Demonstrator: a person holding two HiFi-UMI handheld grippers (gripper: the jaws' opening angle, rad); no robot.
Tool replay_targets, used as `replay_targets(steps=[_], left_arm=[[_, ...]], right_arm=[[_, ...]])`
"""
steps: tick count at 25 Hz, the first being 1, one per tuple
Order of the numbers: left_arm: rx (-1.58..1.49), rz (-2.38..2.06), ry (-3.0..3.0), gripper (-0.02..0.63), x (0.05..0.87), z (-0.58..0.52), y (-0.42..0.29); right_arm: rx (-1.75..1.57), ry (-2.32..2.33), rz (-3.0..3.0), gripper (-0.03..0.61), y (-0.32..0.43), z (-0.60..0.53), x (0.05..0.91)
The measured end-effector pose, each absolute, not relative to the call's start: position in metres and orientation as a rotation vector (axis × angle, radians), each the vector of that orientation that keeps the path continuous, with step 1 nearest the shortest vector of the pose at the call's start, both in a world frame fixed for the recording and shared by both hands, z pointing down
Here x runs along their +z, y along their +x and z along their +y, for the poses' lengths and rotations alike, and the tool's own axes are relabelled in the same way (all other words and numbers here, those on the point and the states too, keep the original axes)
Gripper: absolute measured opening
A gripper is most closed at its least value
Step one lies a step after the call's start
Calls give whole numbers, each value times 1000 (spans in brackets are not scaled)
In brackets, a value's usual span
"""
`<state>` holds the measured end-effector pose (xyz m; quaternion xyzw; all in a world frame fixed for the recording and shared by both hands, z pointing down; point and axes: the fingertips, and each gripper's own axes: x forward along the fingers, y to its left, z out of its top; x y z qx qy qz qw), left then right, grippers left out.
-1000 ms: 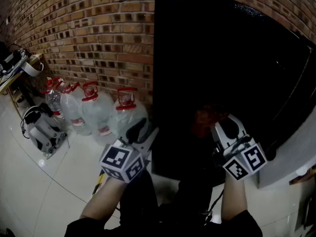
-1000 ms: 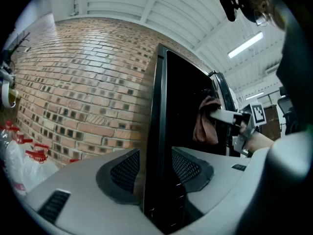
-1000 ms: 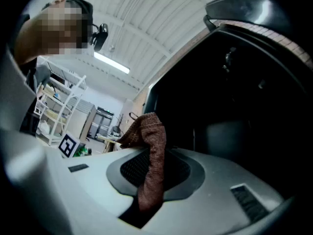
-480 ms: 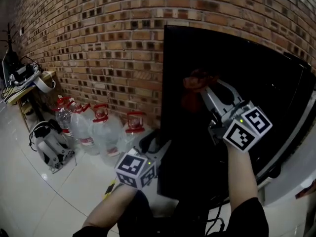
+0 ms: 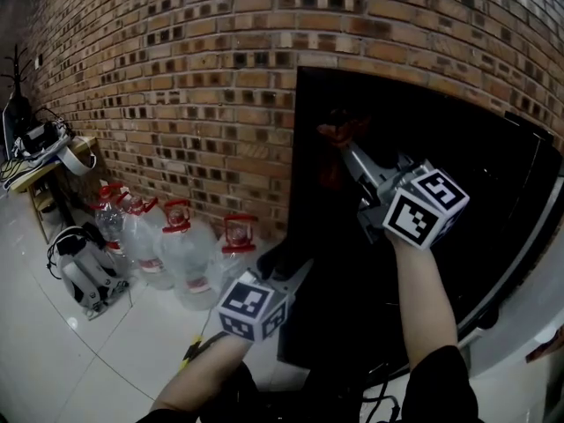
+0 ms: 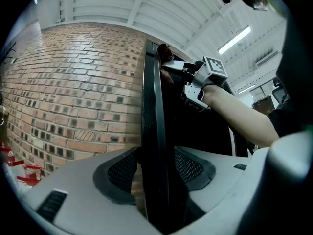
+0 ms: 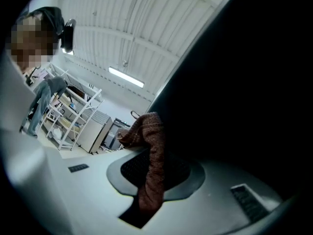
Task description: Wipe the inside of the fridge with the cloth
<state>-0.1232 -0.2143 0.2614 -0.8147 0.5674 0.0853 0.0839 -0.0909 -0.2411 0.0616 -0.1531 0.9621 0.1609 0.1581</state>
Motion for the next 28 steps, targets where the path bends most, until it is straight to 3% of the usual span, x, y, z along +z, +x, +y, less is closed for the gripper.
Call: replay_targets(steps=[28], left_arm=[[322,1726,-2447,196,259,-219,-130]], right_arm=[[545,-753,2683,72,-104,-411,63]])
